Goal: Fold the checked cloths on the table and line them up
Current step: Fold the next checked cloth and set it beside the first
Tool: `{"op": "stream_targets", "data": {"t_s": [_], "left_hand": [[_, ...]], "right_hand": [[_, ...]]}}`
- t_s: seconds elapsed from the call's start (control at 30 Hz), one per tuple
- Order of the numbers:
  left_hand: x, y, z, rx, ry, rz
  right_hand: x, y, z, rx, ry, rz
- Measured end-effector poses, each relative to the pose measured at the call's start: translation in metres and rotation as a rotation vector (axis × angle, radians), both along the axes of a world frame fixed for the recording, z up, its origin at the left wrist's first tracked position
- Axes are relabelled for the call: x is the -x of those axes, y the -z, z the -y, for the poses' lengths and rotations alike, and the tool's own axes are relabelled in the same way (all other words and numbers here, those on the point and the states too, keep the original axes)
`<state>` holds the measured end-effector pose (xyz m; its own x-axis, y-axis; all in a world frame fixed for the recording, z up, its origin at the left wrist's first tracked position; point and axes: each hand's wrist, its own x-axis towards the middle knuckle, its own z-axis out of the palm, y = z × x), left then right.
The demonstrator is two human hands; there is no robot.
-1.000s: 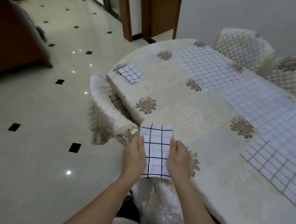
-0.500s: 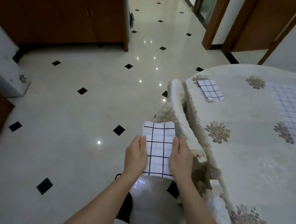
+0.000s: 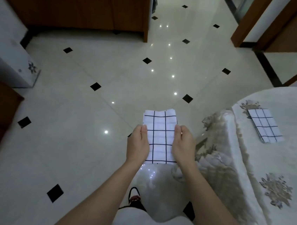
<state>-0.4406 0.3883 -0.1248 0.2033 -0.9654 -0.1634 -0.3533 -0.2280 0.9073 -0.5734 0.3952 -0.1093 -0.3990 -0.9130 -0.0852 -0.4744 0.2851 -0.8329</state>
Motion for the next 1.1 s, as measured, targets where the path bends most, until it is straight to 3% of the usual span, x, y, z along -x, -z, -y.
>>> {"op": "stream_targets", "data": {"t_s": [0.43, 0.83, 1.1], "left_hand": [[0.002, 0.010, 0.190, -0.017, 0.067, 0.023], [0.104, 0.006, 0.425, -0.008, 0.207, 0.097], [0.176, -0.001, 0.528, 0.026, 0.314, 0.122]], "right_hand": [[0.005, 0.010, 0.180, -0.088, 0.077, 0.101], [0.106, 0.006, 0.397, -0.052, 0.200, 0.152], [0.172, -0.001, 0.485, -0.048, 0.322, 0.139]]}}
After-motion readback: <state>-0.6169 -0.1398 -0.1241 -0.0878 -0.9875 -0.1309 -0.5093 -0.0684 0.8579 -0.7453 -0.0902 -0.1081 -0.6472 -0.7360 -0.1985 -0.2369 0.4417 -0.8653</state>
